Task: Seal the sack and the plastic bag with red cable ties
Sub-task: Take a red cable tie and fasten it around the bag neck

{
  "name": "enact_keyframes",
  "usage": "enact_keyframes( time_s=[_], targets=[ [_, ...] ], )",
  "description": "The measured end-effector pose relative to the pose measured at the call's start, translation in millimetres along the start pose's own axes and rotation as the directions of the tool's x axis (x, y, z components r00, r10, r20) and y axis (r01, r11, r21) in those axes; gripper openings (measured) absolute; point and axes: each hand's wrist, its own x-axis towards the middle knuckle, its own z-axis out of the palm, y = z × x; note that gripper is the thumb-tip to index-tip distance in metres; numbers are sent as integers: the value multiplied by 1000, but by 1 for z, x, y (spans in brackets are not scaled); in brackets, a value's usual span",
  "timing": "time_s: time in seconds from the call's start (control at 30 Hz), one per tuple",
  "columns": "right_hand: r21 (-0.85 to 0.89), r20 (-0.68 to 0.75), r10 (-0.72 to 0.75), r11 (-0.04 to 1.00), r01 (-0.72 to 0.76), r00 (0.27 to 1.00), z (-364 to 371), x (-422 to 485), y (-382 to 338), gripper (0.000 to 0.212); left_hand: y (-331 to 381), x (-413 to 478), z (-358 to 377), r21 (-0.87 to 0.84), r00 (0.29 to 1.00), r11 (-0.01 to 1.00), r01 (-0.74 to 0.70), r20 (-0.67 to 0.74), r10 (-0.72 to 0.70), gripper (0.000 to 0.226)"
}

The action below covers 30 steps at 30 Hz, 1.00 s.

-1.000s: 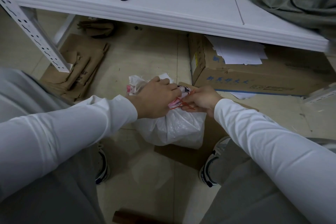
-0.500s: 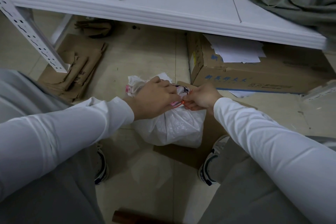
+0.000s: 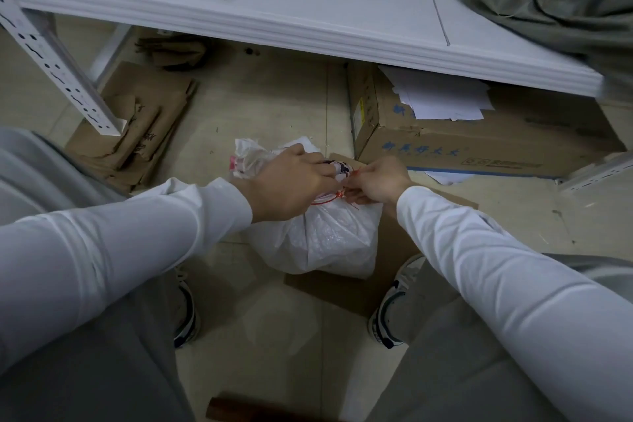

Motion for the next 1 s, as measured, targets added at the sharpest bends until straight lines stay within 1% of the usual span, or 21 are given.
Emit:
enact_keyframes(
  time_s=[0.07,0.1,0.17,0.23,0.3,0.37,0.47,0.57,0.67,0.73,0.83,0.9,0.97,1.0],
  targets=[
    [10,72,-3,1000,3,997,-6,-3,-4,22,0,-1,-1,-47,999,998,50,14,-49,24],
    [6,97,-8,1000,8,995,-8,-4,-6,22,-1,-1,-2,-78,997,994,80,14,-79,23],
    [-30,94,-25,999,28,995,-9,-3,-7,21,-3,-3,-1,-124,991,984,129,33,-126,31],
    [-120,68,-61,990,69,996,-7,-1,-8,19,-4,-4,1,-133,986,978,162,71,-153,31],
    [-219,78,-92,970,108,993,-5,0,-9,18,-3,-3,1,-112,973,971,211,113,-199,37],
    [-278,102,-107,951,132,989,-4,-1,-10,17,-1,0,-1,-56,957,964,259,150,-248,44],
    [-377,118,-148,908,182,982,-2,-1,-8,15,3,3,-4,30,967,977,209,146,-211,43],
    [-555,153,-224,787,271,963,3,-2,-5,21,7,5,-3,76,978,987,140,146,-150,37],
    [-614,261,-242,705,355,934,5,-6,-6,16,8,5,-1,61,980,990,129,142,-137,30],
    [-630,316,-269,658,413,910,5,-9,-7,13,7,3,0,7,987,992,127,98,-127,28],
    [-667,362,-309,573,476,879,5,-10,-7,17,6,-1,3,-74,991,989,129,34,-127,44],
    [-696,385,-297,529,486,874,9,-6,-3,19,6,-3,7,-94,990,985,143,-2,-144,51],
    [-716,399,-263,509,477,879,13,-1,2,23,6,-4,10,-102,985,981,167,-15,-169,55],
    [-720,400,-240,515,466,884,15,1,4,26,6,-3,11,-110,983,977,181,-10,-183,57]
  ],
)
